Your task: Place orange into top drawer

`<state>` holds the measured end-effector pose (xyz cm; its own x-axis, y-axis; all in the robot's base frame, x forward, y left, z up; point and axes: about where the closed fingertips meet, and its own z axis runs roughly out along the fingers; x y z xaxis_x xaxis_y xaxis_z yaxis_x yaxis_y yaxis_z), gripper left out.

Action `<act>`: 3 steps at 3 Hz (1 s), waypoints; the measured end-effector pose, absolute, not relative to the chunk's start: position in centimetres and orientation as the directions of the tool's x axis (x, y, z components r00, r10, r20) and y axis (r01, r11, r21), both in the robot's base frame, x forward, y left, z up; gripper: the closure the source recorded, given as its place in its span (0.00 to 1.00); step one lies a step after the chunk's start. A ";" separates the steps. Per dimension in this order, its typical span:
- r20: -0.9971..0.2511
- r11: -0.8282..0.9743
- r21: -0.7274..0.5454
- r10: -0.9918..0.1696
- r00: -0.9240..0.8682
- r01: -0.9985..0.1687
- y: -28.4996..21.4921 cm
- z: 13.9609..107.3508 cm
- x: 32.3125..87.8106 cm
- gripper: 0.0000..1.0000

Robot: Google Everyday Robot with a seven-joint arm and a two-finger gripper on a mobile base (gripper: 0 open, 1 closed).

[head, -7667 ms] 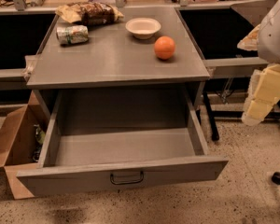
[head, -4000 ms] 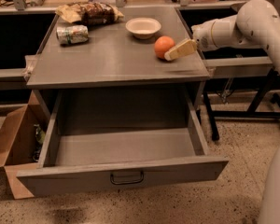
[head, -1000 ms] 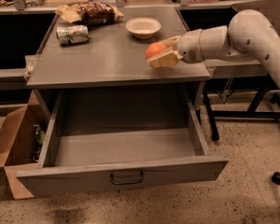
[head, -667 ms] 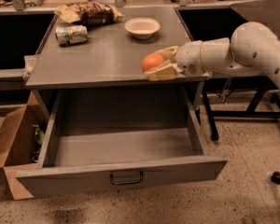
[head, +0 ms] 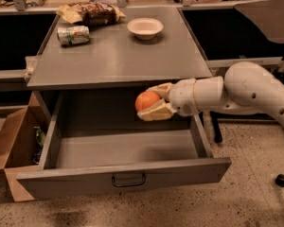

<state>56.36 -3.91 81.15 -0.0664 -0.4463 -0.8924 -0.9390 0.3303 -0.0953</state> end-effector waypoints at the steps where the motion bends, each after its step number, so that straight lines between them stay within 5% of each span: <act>1: -0.885 0.316 -0.070 -0.457 -0.087 -0.946 -3.4 79.4 55.2 1.00; 3: -0.876 0.416 -0.051 -0.456 -0.160 -0.908 -4.0 75.1 56.5 1.00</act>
Offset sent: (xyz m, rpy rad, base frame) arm -0.0111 0.0052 -0.0173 -0.0105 0.0302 0.0139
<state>56.46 -4.00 75.09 -0.1598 -0.4558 -0.8756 -0.9079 0.4160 -0.0509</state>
